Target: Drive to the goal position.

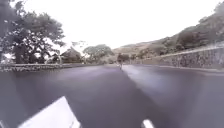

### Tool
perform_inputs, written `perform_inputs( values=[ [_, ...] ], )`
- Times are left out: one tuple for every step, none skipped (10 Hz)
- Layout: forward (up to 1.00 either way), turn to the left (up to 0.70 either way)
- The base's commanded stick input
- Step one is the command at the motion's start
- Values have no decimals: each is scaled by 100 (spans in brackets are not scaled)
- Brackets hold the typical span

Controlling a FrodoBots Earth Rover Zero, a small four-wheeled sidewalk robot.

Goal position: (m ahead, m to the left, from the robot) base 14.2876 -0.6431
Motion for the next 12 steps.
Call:
perform_inputs(
  values=[
    [85,0],
    [85,0],
    [85,0],
    [85,0],
    [85,0],
    [85,0],
    [85,0],
    [85,0],
    [85,0],
    [85,0],
    [85,0],
    [85,0]
  ],
)
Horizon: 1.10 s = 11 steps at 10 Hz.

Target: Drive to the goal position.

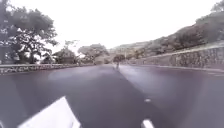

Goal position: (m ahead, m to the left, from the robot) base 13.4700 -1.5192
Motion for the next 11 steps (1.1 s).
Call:
perform_inputs(
  values=[
    [85,0],
    [85,0],
    [85,-10],
    [85,-22],
    [85,-34],
    [85,-34],
    [85,-23],
    [85,-8],
    [85,0],
    [85,0],
    [85,0]
  ],
)
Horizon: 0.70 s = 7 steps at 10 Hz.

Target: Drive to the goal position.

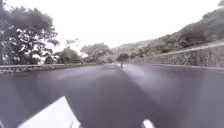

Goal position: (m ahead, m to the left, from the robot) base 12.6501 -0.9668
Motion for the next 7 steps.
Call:
perform_inputs(
  values=[
    [85,0],
    [85,0],
    [85,0],
    [85,-10],
    [85,-25],
    [85,-34],
    [85,0]
  ],
)
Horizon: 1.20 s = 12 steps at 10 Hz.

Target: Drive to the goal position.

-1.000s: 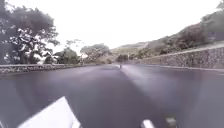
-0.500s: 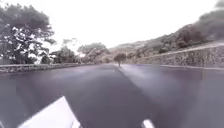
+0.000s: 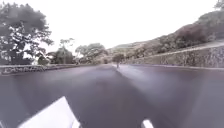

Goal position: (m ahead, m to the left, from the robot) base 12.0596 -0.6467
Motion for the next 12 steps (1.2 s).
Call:
perform_inputs(
  values=[
    [85,0],
    [85,0],
    [85,0],
    [85,0],
    [85,0],
    [85,0],
    [85,0],
    [85,0],
    [85,-5],
    [85,-22],
    [85,-34],
    [85,-34]
  ],
)
